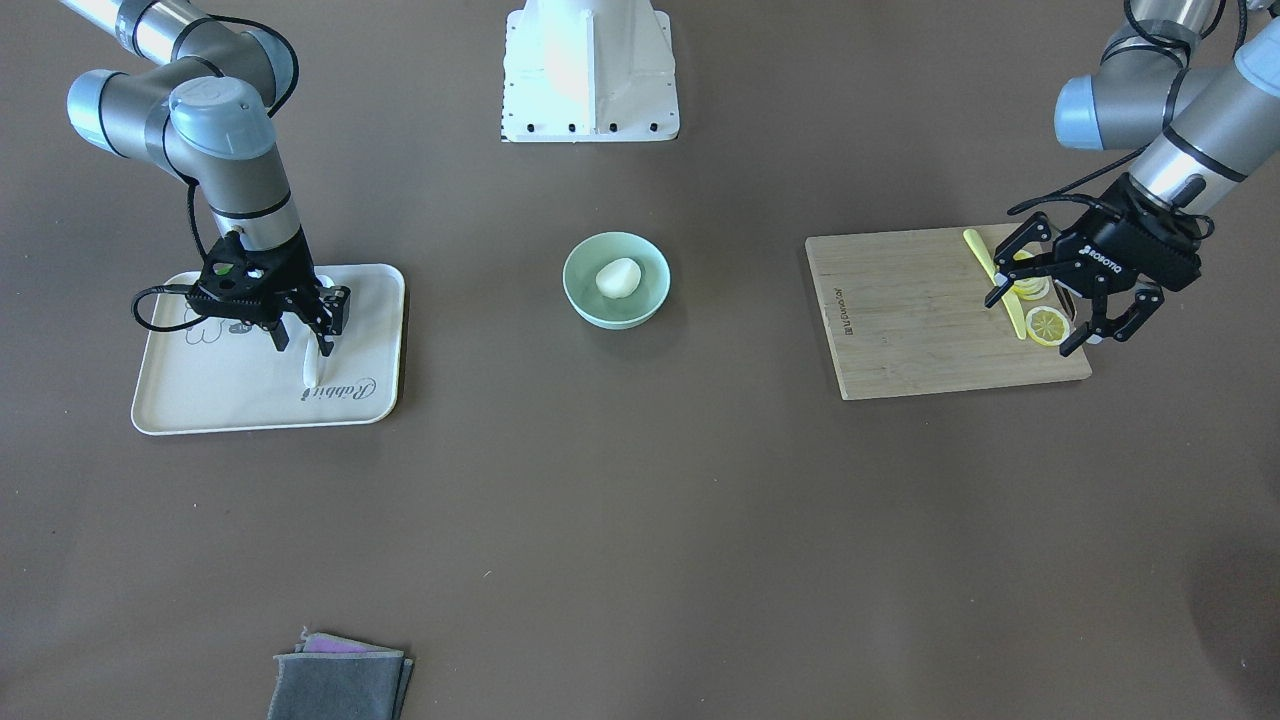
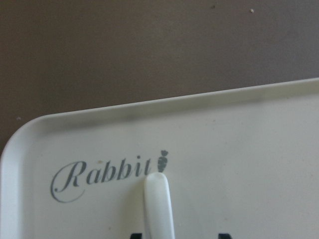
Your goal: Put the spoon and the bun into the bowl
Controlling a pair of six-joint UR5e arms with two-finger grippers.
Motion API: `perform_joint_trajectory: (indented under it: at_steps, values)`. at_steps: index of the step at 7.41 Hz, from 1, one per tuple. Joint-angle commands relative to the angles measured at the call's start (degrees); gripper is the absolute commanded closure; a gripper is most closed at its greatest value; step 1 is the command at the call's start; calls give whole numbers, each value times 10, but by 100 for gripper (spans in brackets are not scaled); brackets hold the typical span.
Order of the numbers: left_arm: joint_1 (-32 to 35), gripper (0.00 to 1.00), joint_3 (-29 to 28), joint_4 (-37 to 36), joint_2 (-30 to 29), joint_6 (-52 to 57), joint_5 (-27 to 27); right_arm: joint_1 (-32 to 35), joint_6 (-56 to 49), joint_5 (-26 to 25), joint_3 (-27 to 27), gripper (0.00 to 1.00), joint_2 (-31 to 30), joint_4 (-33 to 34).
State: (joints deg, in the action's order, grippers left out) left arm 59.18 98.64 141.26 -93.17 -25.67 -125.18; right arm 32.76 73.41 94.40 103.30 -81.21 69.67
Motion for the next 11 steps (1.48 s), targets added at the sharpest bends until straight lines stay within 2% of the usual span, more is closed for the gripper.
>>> perform_joint_trajectory:
  at_steps: [1,4,6,7,9,10,11]
  values:
    - [0,3,0,0,0,0,0,-1,4,0,0,98,18,1]
    - [0,3,0,-1,-2,-2,2,0,2,-3,1,100,18,4]
    - [-2,3,-1,-3,-7,-4,4,13,4,4,34,100,19,11]
    - [-2,3,-2,-2,-7,-6,4,21,17,13,47,100,45,50]
    - [-2,3,-2,-1,-7,-8,4,13,166,13,45,100,170,187]
    - [-2,3,-2,-1,-7,-9,4,-12,249,7,38,100,232,251]
    - [-2,3,-2,0,-7,-9,4,-40,321,-19,20,100,297,307]
